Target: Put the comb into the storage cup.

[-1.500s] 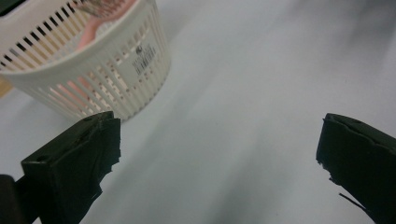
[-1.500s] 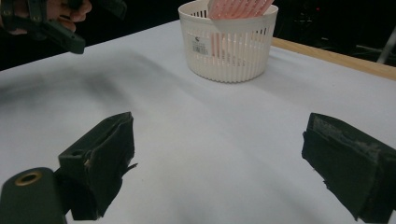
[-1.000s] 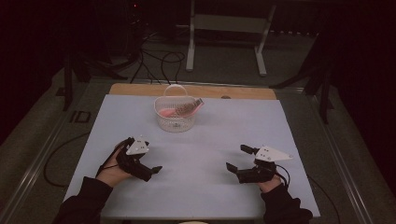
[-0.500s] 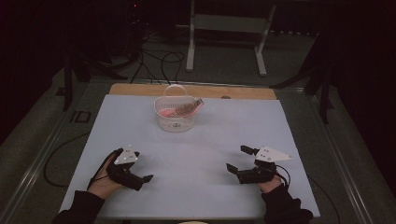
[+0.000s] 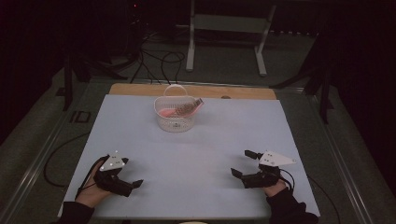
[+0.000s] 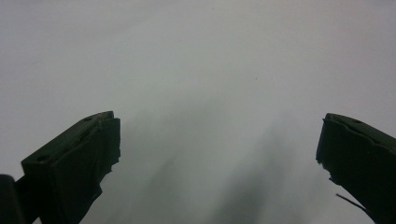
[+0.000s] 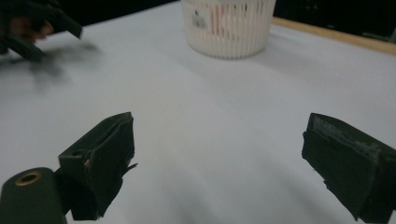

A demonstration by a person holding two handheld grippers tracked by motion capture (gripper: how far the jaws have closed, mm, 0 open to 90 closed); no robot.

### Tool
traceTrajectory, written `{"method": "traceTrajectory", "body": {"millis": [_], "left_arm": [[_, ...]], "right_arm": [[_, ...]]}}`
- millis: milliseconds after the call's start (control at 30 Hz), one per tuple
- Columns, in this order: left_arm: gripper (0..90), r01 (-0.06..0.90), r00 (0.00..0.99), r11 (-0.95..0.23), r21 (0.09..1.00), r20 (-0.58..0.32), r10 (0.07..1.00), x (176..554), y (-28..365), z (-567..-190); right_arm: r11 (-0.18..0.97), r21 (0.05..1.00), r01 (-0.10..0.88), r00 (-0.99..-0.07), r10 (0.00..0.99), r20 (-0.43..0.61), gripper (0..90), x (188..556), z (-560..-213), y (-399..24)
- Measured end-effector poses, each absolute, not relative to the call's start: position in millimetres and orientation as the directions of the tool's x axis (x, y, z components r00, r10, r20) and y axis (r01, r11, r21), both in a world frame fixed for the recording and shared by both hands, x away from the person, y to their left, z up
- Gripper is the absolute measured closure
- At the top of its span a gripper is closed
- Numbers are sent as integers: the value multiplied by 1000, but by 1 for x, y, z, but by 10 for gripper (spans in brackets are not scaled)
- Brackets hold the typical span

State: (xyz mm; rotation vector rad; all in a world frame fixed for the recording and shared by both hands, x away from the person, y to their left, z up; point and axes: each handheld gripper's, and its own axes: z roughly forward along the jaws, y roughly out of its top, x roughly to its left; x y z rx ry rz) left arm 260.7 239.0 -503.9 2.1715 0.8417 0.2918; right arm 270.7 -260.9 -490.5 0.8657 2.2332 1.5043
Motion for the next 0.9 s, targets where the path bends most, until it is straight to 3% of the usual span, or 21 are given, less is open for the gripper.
{"method": "traceTrajectory", "body": {"millis": [900], "left_arm": [[0,571,670,-437,695,-86,737,252,260,-512]], "right_arm": [[317,867,385,-737,671,82,90,275,-511,-283]]}}
